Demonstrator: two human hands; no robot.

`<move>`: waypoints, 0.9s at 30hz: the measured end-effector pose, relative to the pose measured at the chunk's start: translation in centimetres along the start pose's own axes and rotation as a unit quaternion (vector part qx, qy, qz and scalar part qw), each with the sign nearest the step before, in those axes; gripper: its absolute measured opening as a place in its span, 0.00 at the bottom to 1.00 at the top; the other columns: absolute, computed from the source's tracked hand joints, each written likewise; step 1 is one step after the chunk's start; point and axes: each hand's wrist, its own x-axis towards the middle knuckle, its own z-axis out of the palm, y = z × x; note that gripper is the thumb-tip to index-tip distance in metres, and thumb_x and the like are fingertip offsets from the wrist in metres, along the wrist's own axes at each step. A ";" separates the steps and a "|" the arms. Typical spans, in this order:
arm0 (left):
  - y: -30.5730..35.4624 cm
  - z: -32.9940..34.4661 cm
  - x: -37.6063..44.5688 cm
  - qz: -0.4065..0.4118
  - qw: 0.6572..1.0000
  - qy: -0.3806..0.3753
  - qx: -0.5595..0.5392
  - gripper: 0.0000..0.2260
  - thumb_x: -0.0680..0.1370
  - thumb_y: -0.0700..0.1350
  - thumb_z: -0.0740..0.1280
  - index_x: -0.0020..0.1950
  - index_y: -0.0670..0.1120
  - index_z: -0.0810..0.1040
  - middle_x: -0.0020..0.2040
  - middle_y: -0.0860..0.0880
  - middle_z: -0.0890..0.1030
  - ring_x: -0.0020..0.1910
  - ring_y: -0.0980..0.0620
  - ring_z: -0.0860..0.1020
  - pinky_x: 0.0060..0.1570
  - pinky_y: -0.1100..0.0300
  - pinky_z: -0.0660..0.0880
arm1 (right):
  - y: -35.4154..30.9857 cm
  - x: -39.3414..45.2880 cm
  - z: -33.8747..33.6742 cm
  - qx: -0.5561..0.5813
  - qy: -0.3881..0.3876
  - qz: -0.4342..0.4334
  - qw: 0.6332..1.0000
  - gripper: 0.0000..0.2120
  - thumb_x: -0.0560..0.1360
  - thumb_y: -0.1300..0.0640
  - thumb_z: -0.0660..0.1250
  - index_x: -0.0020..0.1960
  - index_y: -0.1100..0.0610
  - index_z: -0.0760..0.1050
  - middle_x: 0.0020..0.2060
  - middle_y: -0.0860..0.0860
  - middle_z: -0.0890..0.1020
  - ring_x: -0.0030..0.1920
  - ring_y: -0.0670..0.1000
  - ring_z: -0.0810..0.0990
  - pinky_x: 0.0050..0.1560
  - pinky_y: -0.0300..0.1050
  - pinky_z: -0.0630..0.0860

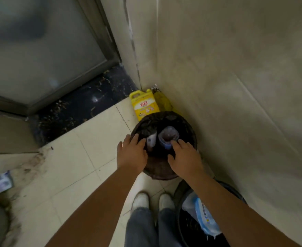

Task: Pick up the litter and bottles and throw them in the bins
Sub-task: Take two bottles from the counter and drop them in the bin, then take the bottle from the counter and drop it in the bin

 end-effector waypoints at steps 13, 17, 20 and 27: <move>-13.2 -20.5 -25.0 -0.226 0.936 0.262 -0.061 0.23 0.82 0.54 0.52 0.77 0.52 0.56 0.79 0.52 0.52 0.79 0.46 0.44 0.76 0.46 0.45 | -25.0 -19.4 -15.2 -0.220 0.182 -0.313 0.906 0.27 0.80 0.45 0.50 0.76 0.52 0.51 0.78 0.56 0.50 0.77 0.59 0.48 0.76 0.58 0.49; -19.3 -20.1 -36.6 -0.329 0.885 0.307 -0.119 0.23 0.82 0.53 0.54 0.76 0.52 0.56 0.79 0.51 0.53 0.78 0.46 0.46 0.76 0.46 0.47 | -33.2 -28.2 -13.2 -0.269 0.189 -0.399 0.856 0.26 0.80 0.45 0.49 0.76 0.51 0.50 0.78 0.54 0.50 0.77 0.58 0.46 0.76 0.58 0.48; -22.9 -16.6 -46.4 -0.406 0.841 0.323 -0.153 0.23 0.81 0.53 0.55 0.76 0.52 0.57 0.79 0.50 0.54 0.78 0.45 0.49 0.76 0.47 0.50 | -37.6 -36.1 -8.9 -0.287 0.186 -0.474 0.812 0.26 0.80 0.47 0.51 0.76 0.52 0.51 0.78 0.54 0.52 0.77 0.58 0.47 0.76 0.57 0.49; -24.3 -1.6 -71.5 -0.557 0.739 0.317 -0.208 0.23 0.81 0.53 0.55 0.76 0.52 0.58 0.79 0.51 0.55 0.78 0.45 0.50 0.75 0.46 0.52 | -39.2 -56.5 8.2 -0.313 0.119 -0.602 0.725 0.27 0.79 0.49 0.55 0.75 0.54 0.54 0.76 0.55 0.57 0.77 0.57 0.53 0.75 0.54 0.55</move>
